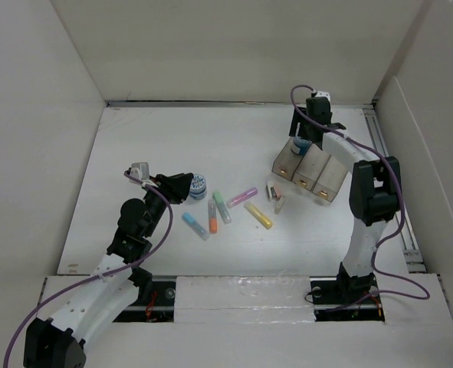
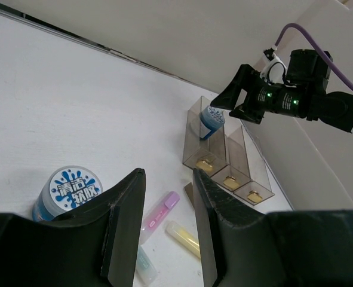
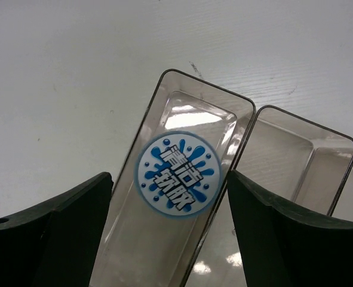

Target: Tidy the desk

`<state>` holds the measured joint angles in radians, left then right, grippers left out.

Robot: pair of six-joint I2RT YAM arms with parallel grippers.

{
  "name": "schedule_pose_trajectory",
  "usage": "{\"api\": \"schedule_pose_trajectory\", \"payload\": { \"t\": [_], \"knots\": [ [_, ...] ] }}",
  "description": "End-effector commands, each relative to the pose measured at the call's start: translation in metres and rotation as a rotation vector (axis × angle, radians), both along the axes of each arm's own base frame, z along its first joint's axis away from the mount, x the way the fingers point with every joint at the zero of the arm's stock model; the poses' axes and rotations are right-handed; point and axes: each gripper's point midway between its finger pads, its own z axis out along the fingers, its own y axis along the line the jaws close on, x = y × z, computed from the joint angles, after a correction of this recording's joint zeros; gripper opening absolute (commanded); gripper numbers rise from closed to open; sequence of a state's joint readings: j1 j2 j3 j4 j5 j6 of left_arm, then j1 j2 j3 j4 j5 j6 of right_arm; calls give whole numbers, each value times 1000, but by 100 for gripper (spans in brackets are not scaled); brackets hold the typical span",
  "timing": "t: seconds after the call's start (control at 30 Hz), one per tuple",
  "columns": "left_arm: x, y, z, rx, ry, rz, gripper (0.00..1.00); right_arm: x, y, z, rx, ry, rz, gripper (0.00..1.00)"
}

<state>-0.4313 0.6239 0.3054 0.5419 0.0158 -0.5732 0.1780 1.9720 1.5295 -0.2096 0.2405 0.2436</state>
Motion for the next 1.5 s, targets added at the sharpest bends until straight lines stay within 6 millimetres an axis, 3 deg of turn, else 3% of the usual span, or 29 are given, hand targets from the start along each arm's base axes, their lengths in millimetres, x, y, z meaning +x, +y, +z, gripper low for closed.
{"api": "schedule_pose_trajectory", "payload": {
  "t": [0.0, 0.13, 0.27, 0.3, 0.4, 0.43, 0.5, 0.53, 0.57, 0.6, 0.63, 0.67, 0.7, 0.73, 0.77, 0.83, 0.93, 1.07, 1.2, 1.3, 1.37, 1.4, 1.47],
  "knots": [
    [-2, -2, 27, -24, -79, -12, 33, 12, 0, 54, 3, -131, -15, 83],
    [-4, -2, 28, -25, -82, -16, 33, 9, -3, 70, -2, -156, -30, 85],
    [-6, -1, 32, -31, -89, -18, 33, -4, 9, 93, -7, -200, -23, 83],
    [-6, -2, 32, -36, -92, -20, 33, -12, 22, 108, -4, -248, 10, 69],
    [-8, 3, 33, -49, -96, 0, 33, -29, 57, 124, 28, -314, 112, 25],
    [-6, 10, 34, -60, -92, 40, 33, -43, 90, 120, 63, -315, 218, 12],
    [-10, 19, 37, -100, -88, 75, 33, -53, 131, 124, 103, -347, 348, 6],
    [-9, 31, 39, -131, -87, 138, 33, -63, 155, 120, 124, -335, 431, 6],
    [-10, 39, 38, -149, -80, 179, 34, -79, 192, 110, 132, -318, 524, 14],
    [-16, 45, 39, -189, -83, 202, 34, -89, 212, 105, 140, -312, 580, 24],
    [-17, 59, 39, -224, -83, 275, 42, -102, 236, 99, 153, -301, 658, 49],
    [-20, 65, 39, -243, -84, 301, 44, -124, 272, 89, 160, -286, 763, 60],
    [-27, 72, 42, -271, -103, 320, 46, -134, 287, 84, 160, -282, 803, 69],
    [-30, 81, 44, -294, -112, 366, 51, -145, 304, 80, 169, -279, 861, 84],
    [-36, 86, 50, -325, -137, 370, 54, -161, 325, 78, 168, -282, 916, 90],
    [-38, 92, 44, -338, -132, 398, 59, -165, 346, 61, 157, -246, 954, 97],
    [-42, 92, 50, -346, -147, 388, 59, -167, 368, 34, 134, -159, 1006, 99],
    [-36, 88, 44, -318, -114, 389, 60, -189, 393, 11, 105, -115, 1077, 100],
    [-31, 83, 43, -292, -95, 376, 60, -184, 393, -16, 45, -44, 1036, 100],
    [-29, 82, 42, -282, -83, 376, 60, -170, 392, -23, 15, -54, 971, 99],
    [-30, 80, 44, -285, -91, 367, 60, -165, 395, -29, 14, -52, 960, 93],
    [-30, 80, 42, -283, -96, 365, 60, -166, 400, -31, 25, -45, 973, 77],
    [-31, 82, 42, -288, -98, 372, 60, -166, 401, -31, 38, -45, 966, 57]
  ]
}}
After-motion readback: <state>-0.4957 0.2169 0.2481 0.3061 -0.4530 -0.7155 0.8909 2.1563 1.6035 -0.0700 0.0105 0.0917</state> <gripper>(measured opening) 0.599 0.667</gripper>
